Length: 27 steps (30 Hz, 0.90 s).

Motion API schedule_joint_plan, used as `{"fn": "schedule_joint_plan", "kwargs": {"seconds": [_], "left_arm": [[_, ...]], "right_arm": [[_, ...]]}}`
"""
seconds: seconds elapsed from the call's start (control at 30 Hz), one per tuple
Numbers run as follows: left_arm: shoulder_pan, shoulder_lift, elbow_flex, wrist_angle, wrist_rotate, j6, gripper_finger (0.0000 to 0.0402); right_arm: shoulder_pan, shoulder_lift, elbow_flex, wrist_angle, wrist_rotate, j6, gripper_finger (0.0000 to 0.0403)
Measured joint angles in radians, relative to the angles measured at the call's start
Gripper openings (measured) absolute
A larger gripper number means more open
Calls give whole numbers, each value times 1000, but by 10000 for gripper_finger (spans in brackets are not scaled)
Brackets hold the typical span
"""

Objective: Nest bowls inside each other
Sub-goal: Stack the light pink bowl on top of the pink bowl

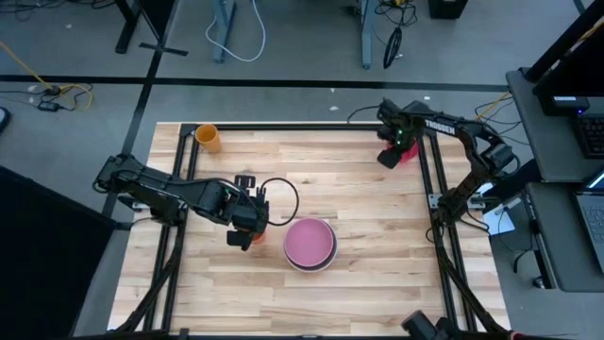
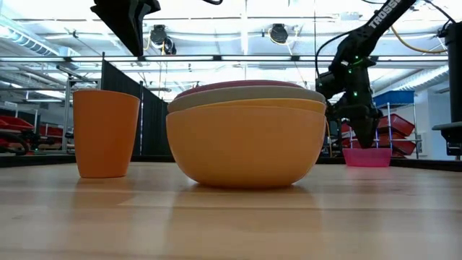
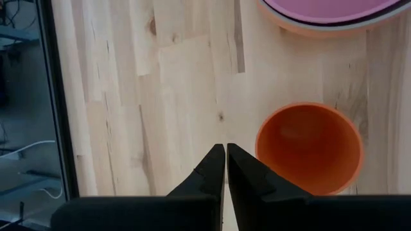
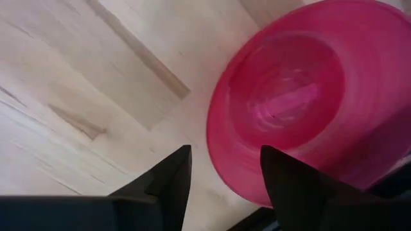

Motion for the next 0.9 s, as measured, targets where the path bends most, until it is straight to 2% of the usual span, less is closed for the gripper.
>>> {"fn": "schedule_joint_plan", "kwargs": {"seconds": [0.37,0.5,0.67,0.9], "left_arm": [[0,0,0,16,0,1,3],[0,0,0,15,-1,1,3],[0,0,0,15,0,0,3],[0,0,0,14,0,-7,3]], "right_arm": [[-10,88,0,41,-23,-22,165],[-15,109,0,43,-24,-22,121],[-15,111,0,43,-24,-20,16],[48,101,1,-30,-34,-22,1]]}}
